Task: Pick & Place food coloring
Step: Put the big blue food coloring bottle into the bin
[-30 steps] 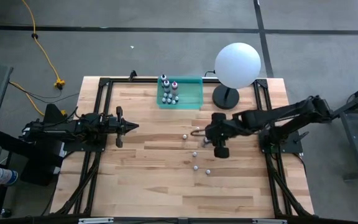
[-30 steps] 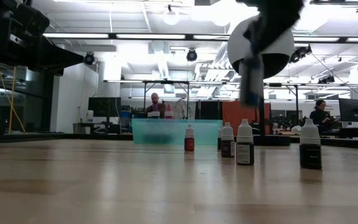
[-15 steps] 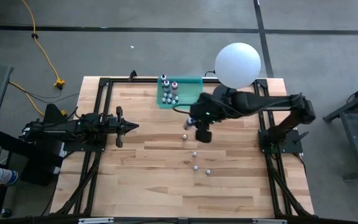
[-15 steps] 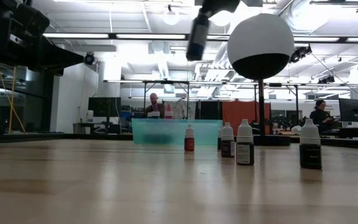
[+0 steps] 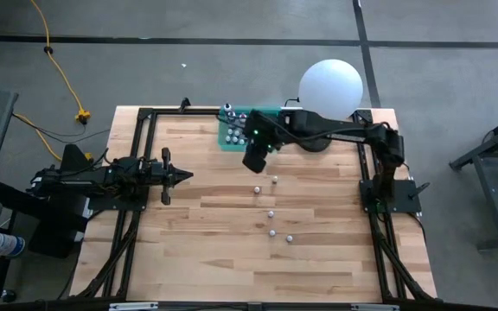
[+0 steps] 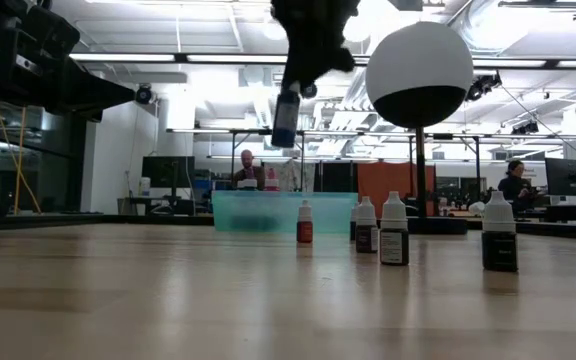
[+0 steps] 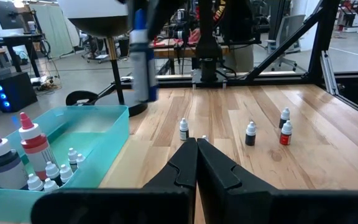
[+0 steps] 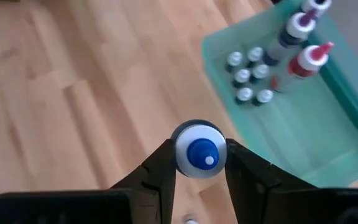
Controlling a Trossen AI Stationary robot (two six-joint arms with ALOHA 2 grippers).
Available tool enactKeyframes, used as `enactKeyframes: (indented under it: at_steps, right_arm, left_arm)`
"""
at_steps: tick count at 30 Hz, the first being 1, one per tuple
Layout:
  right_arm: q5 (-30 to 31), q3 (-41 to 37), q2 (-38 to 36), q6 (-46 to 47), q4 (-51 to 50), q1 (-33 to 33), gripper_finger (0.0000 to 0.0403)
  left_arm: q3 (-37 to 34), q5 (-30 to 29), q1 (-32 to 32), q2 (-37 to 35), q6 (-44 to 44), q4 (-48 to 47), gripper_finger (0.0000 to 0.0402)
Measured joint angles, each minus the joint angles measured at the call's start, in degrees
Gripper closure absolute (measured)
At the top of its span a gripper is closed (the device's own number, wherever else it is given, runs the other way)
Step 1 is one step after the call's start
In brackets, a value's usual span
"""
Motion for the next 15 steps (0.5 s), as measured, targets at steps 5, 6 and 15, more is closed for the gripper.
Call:
enactKeyframes:
  at_steps: [5, 6, 15]
  right_arm:
    - [0.91, -0.04, 1.3, -4.26, 0.54, -3.27, 0.0297]
    - [1.06, -0.04, 1.37, -5.5, 0.96, -3.81, 0.0297]
    - [2.64, -0.04, 3.12, -14.0, 3.55, -9.26, 0.0297]
  left_arm:
    - [0.0, 0.0, -0.01, 0.0, 0.0, 0.0, 0.0401]
    - [0.0, 0.0, 0.01, 0.0, 0.0, 0.0, 0.0401]
    - [0.0, 0.0, 0.0, 0.0, 0.0, 0.0, 0.0401]
